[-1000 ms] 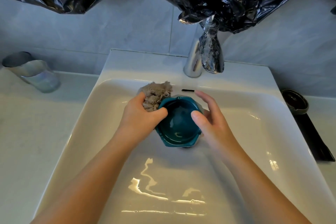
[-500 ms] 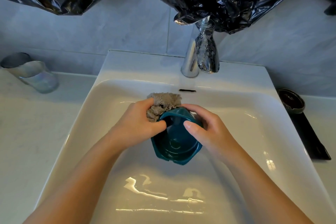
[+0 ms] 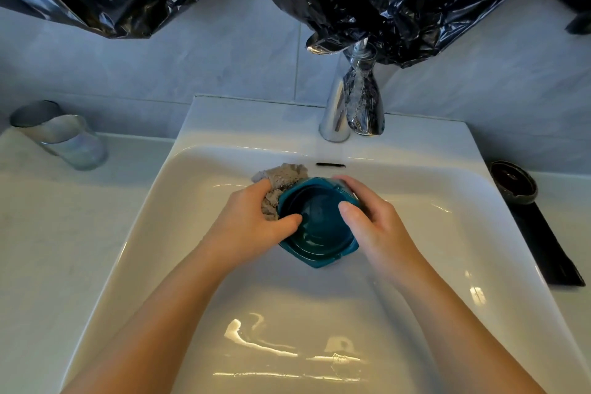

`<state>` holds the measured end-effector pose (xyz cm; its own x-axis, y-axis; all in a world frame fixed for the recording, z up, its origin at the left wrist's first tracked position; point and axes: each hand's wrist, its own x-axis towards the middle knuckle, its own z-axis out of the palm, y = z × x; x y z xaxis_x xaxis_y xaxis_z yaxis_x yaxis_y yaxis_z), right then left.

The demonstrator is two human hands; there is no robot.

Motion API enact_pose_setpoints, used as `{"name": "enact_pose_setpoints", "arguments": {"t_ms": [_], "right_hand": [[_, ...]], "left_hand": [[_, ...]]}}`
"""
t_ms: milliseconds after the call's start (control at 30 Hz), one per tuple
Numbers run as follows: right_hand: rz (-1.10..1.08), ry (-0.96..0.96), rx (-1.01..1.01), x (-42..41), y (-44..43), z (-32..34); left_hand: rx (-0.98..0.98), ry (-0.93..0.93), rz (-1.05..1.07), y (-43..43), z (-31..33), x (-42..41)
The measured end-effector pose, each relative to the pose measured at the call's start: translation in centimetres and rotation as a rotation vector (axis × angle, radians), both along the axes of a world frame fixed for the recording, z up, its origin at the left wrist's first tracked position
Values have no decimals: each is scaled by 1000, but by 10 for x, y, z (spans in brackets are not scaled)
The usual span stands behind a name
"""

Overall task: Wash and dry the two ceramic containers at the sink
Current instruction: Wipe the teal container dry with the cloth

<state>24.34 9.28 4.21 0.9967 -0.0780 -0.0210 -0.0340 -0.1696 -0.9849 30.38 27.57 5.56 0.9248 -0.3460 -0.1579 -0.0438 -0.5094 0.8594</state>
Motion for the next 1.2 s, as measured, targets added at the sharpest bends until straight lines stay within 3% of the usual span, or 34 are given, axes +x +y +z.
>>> {"name": "enact_pose_setpoints", "arguments": {"t_ms": [167,300,433,600,700,867,1000,1100,1200], "right_hand": [[87,81,-20,0,-6,1],[183,125,-93,-2,-5,1],[102,107,-73,-3,-1,-2],[-104,-2,67,0,11,-4],[-142,-18,92,0,10,0],[50,34,15,-2,-1,5],[188,88,-10,-1,-8,6],[261,151,-82,-2,-6,2],[180,114,-113,-3,-4,0]], "left_hand": [[17,-54,-100,5,8,2],[18,35,-142,7,7,3],[-42,41,89,1,2,2],[-301,212,347,-12,-1,-6],[-179,232,223,-11,-1,-7],[1,163,-54,-2,9,-3],[62,271,-222,1,9,1],[96,300,-224,-1,6,0],[38,244,-20,-5,3,-1]]}}
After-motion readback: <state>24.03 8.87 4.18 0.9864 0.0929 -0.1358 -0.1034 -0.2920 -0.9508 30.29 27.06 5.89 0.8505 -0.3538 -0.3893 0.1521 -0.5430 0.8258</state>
